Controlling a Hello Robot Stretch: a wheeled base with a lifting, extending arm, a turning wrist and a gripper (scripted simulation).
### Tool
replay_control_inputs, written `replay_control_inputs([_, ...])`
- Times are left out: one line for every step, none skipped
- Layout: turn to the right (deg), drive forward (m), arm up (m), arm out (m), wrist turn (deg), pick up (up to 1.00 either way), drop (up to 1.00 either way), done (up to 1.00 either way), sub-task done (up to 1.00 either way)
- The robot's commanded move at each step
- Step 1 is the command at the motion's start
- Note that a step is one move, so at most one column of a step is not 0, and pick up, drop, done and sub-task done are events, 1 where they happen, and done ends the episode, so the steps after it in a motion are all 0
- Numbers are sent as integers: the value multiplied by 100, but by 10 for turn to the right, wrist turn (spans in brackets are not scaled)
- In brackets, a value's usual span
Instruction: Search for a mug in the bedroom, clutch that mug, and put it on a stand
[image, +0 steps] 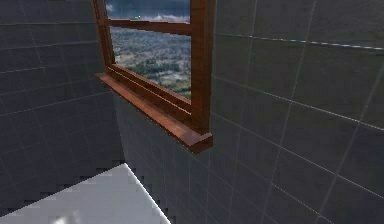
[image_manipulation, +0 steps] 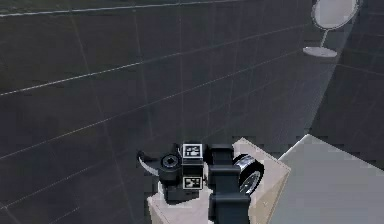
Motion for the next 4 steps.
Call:
replay_control_inputs([0, 0, -30, 0, 0, 0, 0, 0, 0])
replay_control_inputs([0, 0, 0, 0, 0, 100, 0, 0, 0])
replay_control_inputs([0, 0, 10, 0, 0, 0, 0, 0, 0])
replay_control_inputs([0, 0, 30, 0, 0, 0, 0, 0, 0])
